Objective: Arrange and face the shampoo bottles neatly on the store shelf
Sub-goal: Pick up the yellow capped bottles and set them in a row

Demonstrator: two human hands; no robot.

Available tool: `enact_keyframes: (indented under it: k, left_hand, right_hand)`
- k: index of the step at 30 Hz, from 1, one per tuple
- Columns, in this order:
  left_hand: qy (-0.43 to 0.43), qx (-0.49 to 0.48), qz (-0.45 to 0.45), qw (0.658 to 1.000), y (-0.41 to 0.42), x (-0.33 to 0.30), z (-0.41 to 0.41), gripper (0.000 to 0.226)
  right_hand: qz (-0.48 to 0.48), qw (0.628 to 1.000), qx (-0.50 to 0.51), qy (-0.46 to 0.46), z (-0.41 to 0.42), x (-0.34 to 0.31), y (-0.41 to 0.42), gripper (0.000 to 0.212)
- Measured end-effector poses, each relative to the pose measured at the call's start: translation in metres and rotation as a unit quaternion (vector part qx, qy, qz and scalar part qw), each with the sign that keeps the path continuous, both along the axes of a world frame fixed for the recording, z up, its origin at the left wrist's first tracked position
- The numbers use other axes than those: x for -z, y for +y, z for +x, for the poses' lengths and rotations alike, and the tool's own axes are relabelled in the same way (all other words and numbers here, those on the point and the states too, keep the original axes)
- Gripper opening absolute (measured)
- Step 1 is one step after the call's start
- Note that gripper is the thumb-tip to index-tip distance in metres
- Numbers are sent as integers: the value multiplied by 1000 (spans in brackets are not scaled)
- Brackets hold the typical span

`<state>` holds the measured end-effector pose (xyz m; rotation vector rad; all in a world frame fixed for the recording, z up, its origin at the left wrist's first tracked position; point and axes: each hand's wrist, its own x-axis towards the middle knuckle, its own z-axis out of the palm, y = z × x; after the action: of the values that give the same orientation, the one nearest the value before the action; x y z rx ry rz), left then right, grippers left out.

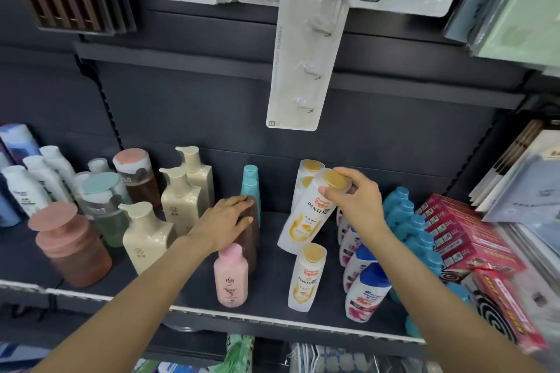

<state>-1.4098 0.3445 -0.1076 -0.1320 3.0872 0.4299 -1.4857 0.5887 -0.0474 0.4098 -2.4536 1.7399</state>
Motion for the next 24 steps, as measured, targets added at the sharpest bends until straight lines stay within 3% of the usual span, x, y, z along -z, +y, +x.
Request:
enact_keyframes:
  k: [5, 9, 11, 13, 15, 19, 24]
  left_hand:
    - [26, -5, 15, 1000, 10, -9, -3, 46]
    - [108, -38, 204, 972, 29, -29, -6, 35]
    - [63, -98, 357, 927, 39, -40, -4, 37]
    - [-46, -163, 531, 830, 46, -50, 1, 44]
    - [-123, -191, 615, 755, 46, -56, 7, 50]
    - [-82, -205, 699, 681, 48, -48, 16, 38]
    - [-3, -180, 759, 625, 54, -33, 27, 36]
  right_hand:
    - [-147, 988, 40, -33, 4, -21, 21, 36]
    - [-289, 947, 64, -122, 7, -25, 32, 30]
    - [-322, 932, 70, -152, 9, -23, 35, 32]
    - [-345, 921, 69, -166, 13, -20, 37, 31]
    - [-353, 918, 61, -170, 16, -18, 37, 30]
    - [-364, 915, 9, -176, 23, -20, 37, 26]
    - [-360, 914, -24, -185, 32, -25, 34, 18]
